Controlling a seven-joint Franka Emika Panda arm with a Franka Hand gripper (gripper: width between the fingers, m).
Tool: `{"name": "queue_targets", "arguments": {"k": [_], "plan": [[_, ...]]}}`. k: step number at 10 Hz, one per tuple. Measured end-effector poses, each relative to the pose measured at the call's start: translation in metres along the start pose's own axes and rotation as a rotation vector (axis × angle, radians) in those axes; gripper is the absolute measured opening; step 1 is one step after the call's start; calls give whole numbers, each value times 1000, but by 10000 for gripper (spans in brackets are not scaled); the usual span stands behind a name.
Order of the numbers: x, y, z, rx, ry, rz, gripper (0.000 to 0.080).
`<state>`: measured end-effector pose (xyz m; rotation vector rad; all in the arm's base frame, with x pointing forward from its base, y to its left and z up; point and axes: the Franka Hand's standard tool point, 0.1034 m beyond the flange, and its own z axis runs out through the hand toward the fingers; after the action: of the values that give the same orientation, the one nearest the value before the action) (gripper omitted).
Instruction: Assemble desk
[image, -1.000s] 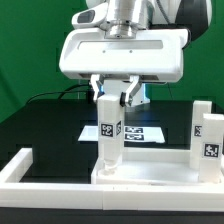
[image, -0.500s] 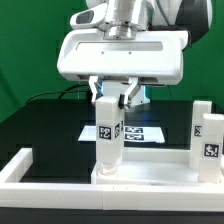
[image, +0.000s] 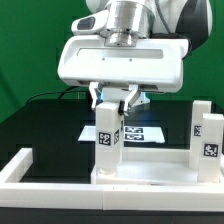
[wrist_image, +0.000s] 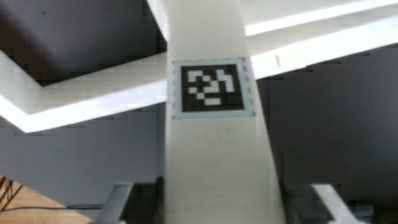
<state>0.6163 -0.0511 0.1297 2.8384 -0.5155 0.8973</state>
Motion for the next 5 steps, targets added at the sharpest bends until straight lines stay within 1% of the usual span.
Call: {"name": "queue_targets", "arguments": {"k": [3,5], "plan": [[-3,-2,-2,-6,90,-24,290],[-2,0,-1,-7,91,-25,290]]}}
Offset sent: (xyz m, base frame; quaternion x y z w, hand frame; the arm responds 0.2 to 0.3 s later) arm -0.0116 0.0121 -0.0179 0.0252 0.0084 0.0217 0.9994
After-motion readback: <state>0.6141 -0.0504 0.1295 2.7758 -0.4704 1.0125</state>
